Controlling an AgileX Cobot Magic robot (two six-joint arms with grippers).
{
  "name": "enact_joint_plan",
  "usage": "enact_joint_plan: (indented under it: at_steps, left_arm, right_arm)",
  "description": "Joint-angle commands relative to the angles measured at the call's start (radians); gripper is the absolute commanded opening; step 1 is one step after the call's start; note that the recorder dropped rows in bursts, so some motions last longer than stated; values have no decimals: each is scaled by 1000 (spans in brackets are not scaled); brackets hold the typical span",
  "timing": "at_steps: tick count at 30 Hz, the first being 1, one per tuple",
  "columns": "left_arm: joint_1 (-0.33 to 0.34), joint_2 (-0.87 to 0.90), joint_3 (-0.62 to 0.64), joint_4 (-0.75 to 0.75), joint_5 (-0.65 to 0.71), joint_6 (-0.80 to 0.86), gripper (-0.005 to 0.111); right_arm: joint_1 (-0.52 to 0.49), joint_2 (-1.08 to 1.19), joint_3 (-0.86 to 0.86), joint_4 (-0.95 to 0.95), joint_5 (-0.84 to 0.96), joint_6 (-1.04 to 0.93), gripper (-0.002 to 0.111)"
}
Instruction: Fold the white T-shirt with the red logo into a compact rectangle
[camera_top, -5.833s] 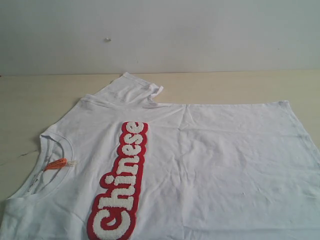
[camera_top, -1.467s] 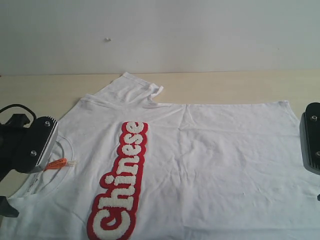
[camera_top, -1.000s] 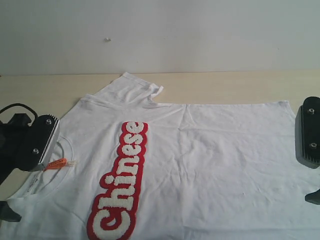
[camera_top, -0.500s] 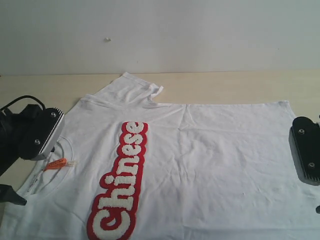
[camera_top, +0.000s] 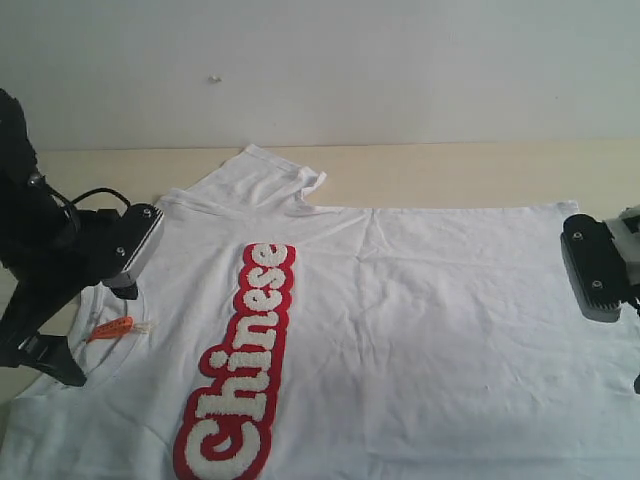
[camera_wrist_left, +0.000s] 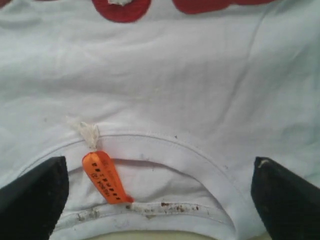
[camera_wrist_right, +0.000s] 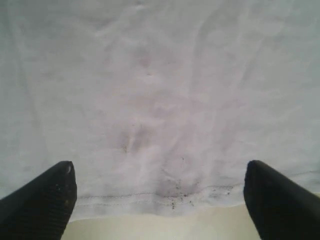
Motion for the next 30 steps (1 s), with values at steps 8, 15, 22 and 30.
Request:
enact_joint_plan:
  at_steps: [8,15,22,30]
  left_arm:
    - [60,73,-60,-44,51,33,94]
    - [60,82,-60,-43,36,33,94]
    - [60,82,-60,-43,36,33,94]
    - [60,82,-60,-43,34,33,94]
  right_arm:
    - [-79,151,-11,-6,-116,-46,86]
    - [-79,193,-11,-6,-157,-67,82]
    - [-81,200,-65,-6,-130,-71,81]
    - [-88,195,-159,-50,9,-114,81]
